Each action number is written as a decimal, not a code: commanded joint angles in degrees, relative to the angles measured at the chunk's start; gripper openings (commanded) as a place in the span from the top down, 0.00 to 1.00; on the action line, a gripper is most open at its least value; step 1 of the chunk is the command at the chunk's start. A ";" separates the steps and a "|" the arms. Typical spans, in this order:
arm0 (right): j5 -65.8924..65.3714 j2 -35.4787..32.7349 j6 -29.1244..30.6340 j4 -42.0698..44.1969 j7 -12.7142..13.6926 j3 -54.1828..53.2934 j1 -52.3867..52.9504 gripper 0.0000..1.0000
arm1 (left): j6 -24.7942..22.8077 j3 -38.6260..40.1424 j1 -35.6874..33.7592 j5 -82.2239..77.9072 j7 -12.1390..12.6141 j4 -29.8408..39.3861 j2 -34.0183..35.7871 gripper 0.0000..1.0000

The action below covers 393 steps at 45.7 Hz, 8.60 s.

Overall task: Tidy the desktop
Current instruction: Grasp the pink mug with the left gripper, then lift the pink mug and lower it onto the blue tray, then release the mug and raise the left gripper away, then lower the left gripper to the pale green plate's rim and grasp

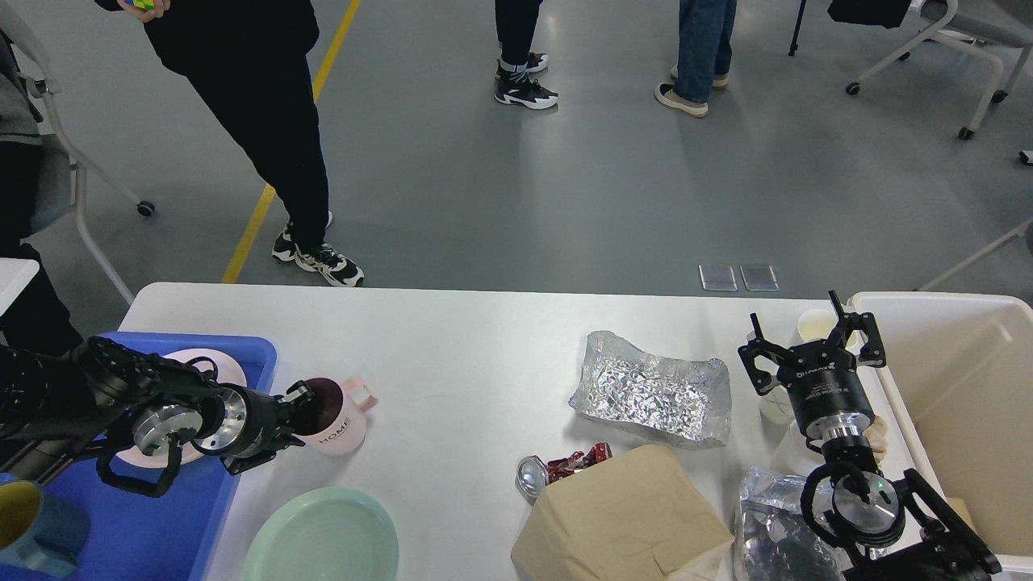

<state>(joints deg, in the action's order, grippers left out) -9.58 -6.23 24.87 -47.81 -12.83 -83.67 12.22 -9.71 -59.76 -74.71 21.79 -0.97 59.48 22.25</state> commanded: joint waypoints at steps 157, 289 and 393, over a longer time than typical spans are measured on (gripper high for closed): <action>0.00 -0.01 0.00 0.00 0.00 0.00 0.08 0.00 | -19.46 4.74 4.93 -43.67 -1.49 -3.41 24.77 0.06; 0.00 -0.01 0.00 0.00 0.00 0.00 -0.01 0.00 | -37.85 -27.87 -70.06 -12.83 -1.41 34.47 -8.72 0.06; 0.00 -0.01 0.00 0.00 0.00 0.00 -0.01 0.00 | 12.53 -12.14 -2.72 -17.83 -2.20 28.94 5.87 0.31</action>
<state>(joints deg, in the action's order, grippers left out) -9.58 -6.24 24.87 -47.81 -12.83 -83.67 12.22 2.66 -72.03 -77.60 4.23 -3.22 88.48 28.11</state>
